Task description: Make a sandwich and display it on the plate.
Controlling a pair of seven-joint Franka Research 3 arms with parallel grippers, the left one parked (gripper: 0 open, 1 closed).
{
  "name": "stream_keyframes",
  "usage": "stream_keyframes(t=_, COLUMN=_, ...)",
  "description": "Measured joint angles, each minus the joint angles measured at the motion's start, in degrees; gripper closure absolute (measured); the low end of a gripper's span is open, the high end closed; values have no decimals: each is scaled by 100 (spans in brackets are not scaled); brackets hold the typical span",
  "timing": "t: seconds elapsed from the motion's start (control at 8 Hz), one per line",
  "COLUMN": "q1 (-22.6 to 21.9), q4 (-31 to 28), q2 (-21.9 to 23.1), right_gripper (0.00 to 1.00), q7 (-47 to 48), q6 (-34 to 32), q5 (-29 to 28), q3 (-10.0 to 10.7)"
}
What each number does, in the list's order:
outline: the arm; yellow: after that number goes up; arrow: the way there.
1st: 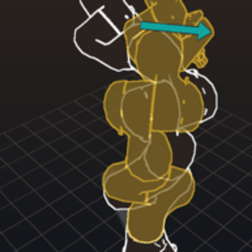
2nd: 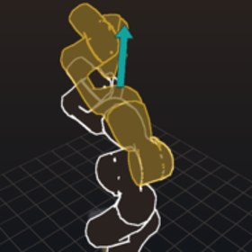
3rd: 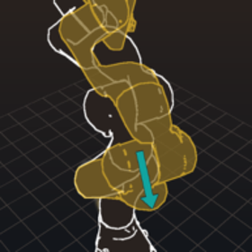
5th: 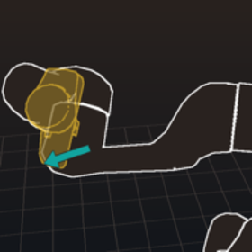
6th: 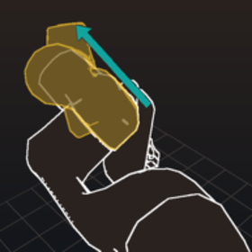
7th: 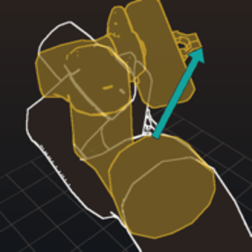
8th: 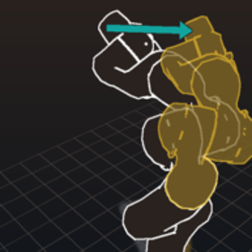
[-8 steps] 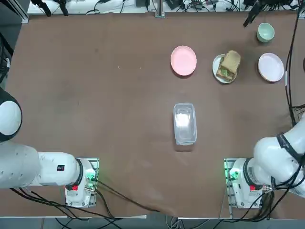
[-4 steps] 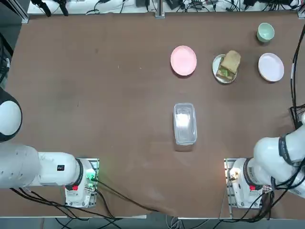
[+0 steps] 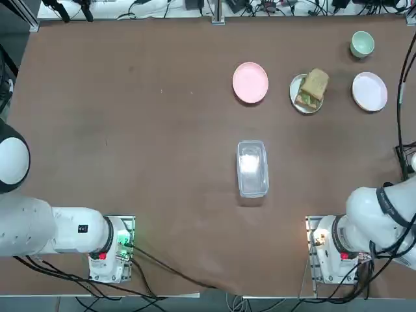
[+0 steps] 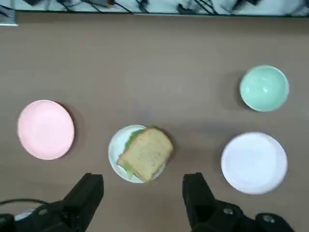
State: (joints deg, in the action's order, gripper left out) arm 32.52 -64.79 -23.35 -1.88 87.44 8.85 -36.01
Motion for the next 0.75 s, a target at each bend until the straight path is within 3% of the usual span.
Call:
stream_keyframes(t=0.38, q1=-1325, q4=-649, q2=784, right_gripper=0, q7=0, q6=-73, q5=-664, q3=1929)
stream_keyframes(t=0.75, q1=-2636, q4=-1490, q2=1491, right_gripper=0, q7=1, q6=-81, q5=-956, q3=3385)
